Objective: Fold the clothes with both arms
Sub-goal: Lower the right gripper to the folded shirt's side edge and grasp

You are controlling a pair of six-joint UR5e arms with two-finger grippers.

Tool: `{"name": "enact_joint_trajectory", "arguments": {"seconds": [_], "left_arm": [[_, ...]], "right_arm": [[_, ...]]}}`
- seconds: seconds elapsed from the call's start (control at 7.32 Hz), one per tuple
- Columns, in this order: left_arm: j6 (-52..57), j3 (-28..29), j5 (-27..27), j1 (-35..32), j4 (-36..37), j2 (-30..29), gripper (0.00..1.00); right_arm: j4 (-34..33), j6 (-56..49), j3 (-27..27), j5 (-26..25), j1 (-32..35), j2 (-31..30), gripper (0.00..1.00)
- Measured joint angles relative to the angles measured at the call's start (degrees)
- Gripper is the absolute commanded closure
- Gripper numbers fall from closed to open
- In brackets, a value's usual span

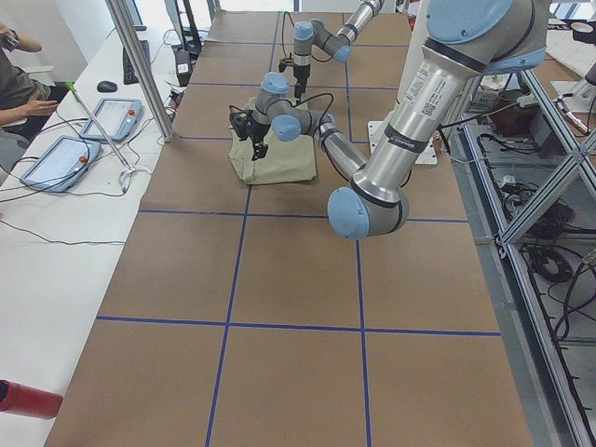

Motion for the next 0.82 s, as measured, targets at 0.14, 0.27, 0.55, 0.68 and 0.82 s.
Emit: {"name": "enact_joint_trajectory", "arguments": {"seconds": [0.14, 0.27, 0.55, 0.68, 0.82], "left_arm": [[0.0, 0.0, 0.0, 0.0, 0.0, 0.0, 0.01], [0.0, 0.0, 0.0, 0.0, 0.0, 0.0, 0.01], [0.1, 0.0, 0.1, 0.0, 0.0, -0.1, 0.01], [0.1, 0.0, 0.1, 0.0, 0.0, -0.1, 0.01], [0.2, -0.1, 0.1, 0.0, 0.0, -0.2, 0.01]], "right_arm": [[0.0, 0.8, -0.1, -0.1, -0.4, 0.1, 0.38], [0.0, 1.7, -0.1, -0.1, -0.7, 0.3, 0.77], [0.0, 2.2, 0.0, 0.1, -0.9, 0.3, 1.0], [0.0, 2.3, 0.1, 0.3, -0.9, 0.4, 1.0], [0.0, 2.3, 0.5, 0.5, -0.8, 0.4, 1.0]]}}
